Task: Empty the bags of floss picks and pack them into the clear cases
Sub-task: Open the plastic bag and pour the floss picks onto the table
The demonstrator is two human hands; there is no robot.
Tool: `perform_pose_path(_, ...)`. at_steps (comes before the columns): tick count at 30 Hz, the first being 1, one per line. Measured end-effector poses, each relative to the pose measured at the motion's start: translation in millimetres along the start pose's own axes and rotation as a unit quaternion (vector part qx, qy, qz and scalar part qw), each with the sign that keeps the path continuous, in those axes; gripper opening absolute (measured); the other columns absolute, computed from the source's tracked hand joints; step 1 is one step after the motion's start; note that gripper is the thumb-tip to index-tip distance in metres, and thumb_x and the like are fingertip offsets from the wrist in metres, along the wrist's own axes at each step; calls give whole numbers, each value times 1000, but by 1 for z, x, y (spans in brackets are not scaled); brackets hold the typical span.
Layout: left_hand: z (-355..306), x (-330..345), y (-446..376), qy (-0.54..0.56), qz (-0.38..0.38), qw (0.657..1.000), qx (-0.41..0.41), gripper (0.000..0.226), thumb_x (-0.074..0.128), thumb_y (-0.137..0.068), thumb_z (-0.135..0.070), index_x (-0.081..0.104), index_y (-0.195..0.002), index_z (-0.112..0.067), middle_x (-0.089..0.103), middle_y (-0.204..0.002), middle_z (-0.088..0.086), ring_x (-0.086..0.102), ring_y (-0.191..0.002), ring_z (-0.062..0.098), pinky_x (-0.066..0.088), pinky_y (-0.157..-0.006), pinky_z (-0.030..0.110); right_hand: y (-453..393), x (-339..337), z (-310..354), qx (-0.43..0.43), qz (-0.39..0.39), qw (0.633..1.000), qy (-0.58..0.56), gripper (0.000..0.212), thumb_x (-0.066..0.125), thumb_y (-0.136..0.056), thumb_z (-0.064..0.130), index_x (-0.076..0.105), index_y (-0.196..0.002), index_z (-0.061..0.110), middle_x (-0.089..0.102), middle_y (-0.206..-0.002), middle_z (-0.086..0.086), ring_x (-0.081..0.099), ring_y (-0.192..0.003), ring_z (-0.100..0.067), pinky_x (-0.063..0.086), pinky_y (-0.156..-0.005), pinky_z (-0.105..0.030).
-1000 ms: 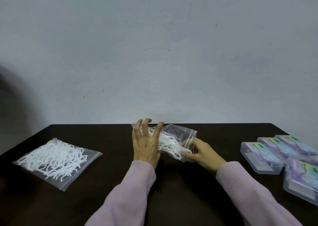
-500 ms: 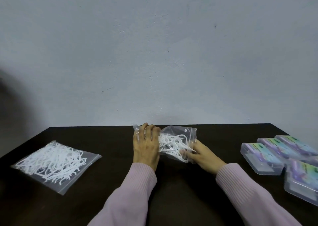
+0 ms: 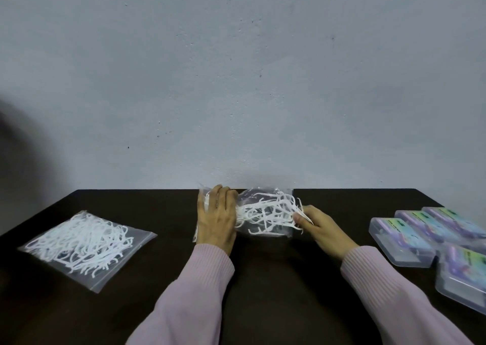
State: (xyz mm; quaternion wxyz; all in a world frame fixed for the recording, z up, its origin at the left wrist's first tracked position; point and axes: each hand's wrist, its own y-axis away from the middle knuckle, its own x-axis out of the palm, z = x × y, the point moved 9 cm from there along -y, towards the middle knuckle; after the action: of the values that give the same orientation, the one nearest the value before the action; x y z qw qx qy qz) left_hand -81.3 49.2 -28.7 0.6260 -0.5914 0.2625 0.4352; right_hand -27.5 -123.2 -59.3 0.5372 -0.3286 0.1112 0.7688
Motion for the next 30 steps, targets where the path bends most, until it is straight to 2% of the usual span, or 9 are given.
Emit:
perform_pose_path(1, 7, -4, 0, -3, -29, 999, -21, 74, 76, -73, -28, 38, -133, -5, 42, -136, 14, 33, -135, 29, 20, -114, 54, 1, 0, -1, 2, 4, 1000, 15, 27, 39, -98, 25, 55, -111, 7, 55, -111, -9, 51, -97, -16, 39, -83, -25)
perform_pose_path(3, 18, -5, 1, 9, -76, 996, -49, 80, 93, -34, -22, 61, -105, -3, 63, -104, 15, 60, -106, 32, 45, -94, 57, 1, 1, -6, 7, 18, 999, 37, 24, 38, -99, 24, 55, -108, 10, 57, -106, -7, 52, -92, -14, 38, -76, -21)
perform_pose_path(5, 25, -6, 3, 10, -101, 993, -67, 79, 94, -24, -21, 65, -96, -4, 65, -94, 13, 64, -97, 31, 50, -87, 56, 1, 5, -10, 14, 35, 999, 39, 19, 36, -100, 24, 53, -100, 15, 60, -93, -3, 55, -83, -12, 39, -69, -16)
perform_pose_path(8, 28, -3, 5, 22, -109, 991, -76, 77, 94, -32, -21, 63, -101, -8, 63, -99, 11, 60, -104, 29, 46, -94, 55, 1, 6, -14, 20, 47, 996, 68, 22, 36, -100, 26, 54, -101, 13, 60, -84, 1, 56, -76, -10, 41, -67, -13)
perform_pose_path(11, 32, -4, 5, 14, -126, 988, -85, 79, 94, -27, -16, 61, -98, -7, 62, -96, 13, 61, -99, 31, 45, -92, 57, 0, 4, -17, 20, 53, 992, 114, 27, 38, -99, 27, 57, -108, 10, 63, -101, -2, 59, -89, -14, 46, -82, -25)
perform_pose_path(16, 44, -7, 8, 25, -154, 978, -136, 80, 91, -23, -3, 59, -97, -5, 60, -95, 16, 59, -97, 34, 44, -89, 61, -2, 0, -21, 23, 52, 978, 200, 12, 47, -96, 27, 56, -91, 21, 60, -96, 1, 56, -88, -15, 45, -83, -33)
perform_pose_path(18, 49, -6, 9, 44, -142, 976, -158, 81, 92, -31, -7, 57, -104, -5, 59, -103, 17, 56, -106, 36, 39, -96, 59, -2, 1, -20, 17, 50, 977, 207, 15, 53, -93, 28, 59, -104, 20, 59, -103, 3, 56, -93, -13, 46, -87, -32)
perform_pose_path(21, 52, 0, 11, 89, -115, 972, -187, 70, 83, -62, -11, 49, -123, -6, 49, -125, 17, 39, -128, 34, 18, -112, 52, -2, 0, -18, 9, 39, 981, 190, 22, 62, -87, 28, 59, -108, 23, 60, -108, 7, 57, -97, -10, 47, -91, -32)
perform_pose_path(30, 59, 1, 15, 131, -133, 958, -219, 68, 73, -77, -18, 38, -134, -6, 38, -138, 15, 25, -136, 31, 8, -115, 48, -1, -4, -15, 14, 33, 988, 152, 30, 66, -83, 14, 58, -108, 28, 60, -114, 7, 55, -105, -7, 44, -97, -27)
